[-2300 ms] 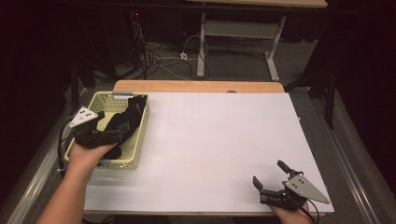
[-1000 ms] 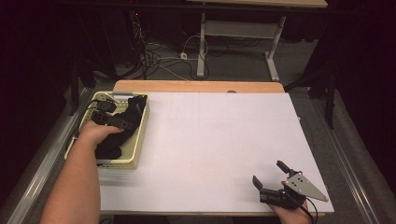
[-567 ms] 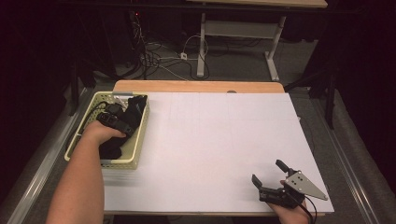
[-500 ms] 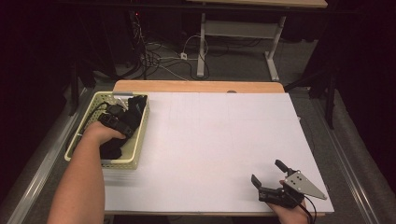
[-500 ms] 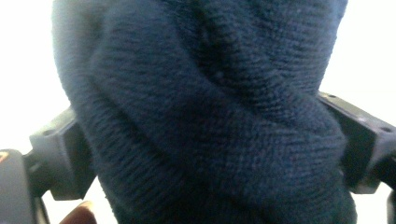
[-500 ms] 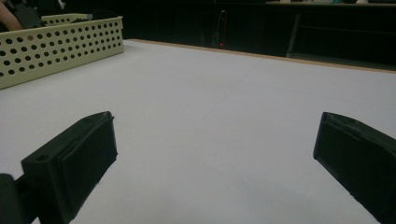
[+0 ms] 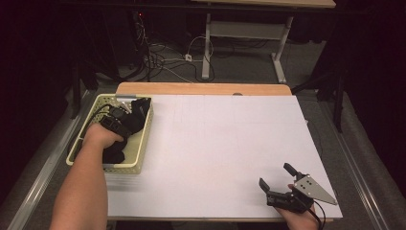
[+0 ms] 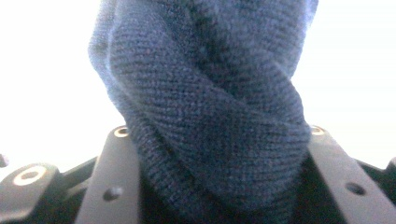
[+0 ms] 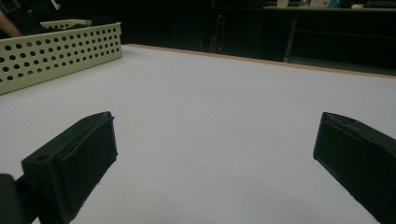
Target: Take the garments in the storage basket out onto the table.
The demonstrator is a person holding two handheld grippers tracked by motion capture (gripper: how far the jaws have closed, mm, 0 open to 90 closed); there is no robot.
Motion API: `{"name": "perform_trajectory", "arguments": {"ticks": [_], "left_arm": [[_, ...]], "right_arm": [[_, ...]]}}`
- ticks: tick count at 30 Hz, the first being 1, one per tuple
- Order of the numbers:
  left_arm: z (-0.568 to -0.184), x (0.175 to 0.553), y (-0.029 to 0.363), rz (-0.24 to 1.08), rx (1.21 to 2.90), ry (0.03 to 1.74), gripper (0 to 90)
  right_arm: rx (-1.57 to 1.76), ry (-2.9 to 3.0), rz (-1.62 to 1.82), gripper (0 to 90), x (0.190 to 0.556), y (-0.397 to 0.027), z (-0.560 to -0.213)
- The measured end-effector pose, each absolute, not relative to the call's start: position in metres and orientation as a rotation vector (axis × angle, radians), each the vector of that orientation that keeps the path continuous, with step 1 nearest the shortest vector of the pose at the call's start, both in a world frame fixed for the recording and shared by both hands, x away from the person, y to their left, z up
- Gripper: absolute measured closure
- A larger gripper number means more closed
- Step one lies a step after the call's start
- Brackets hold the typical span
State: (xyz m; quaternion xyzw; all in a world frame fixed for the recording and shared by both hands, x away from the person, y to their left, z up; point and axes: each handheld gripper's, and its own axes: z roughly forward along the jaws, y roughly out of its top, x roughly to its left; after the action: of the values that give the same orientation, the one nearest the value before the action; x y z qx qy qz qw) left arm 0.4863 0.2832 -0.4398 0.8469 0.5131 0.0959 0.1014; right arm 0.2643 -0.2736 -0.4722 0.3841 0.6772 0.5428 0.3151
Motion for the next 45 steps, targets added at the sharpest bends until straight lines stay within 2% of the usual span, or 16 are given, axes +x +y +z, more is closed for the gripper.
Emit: {"name": "perform_trajectory", "arguments": {"ticks": [11, 19, 28, 42, 45], "left_arm": [[-0.406, 0.483, 0.286, 0.162, 2.44, 1.615, 56.8], [-0.369, 0.474, 0.282, 0.205, 2.515, 1.573, 56.7], [-0.336, 0.471, 0.278, 0.209, 2.581, 1.61, 56.7], [-0.315, 0.464, 0.276, 0.176, 2.647, 1.662, 57.1], [-0.309, 0.461, 0.277, 0.234, 2.66, 1.67, 57.1]], "right_arm": [[1.004, 1.789, 1.434, 0.4, 0.264, -0.272, -0.472], [1.001, 1.788, 1.438, 0.5, 0.264, -0.272, -0.471], [0.991, 1.783, 1.444, 0.5, 0.263, -0.273, -0.468], [0.993, 1.777, 1.452, 0.7, 0.262, -0.274, -0.466], [0.992, 1.776, 1.453, 0.7, 0.261, -0.274, -0.465]]}}
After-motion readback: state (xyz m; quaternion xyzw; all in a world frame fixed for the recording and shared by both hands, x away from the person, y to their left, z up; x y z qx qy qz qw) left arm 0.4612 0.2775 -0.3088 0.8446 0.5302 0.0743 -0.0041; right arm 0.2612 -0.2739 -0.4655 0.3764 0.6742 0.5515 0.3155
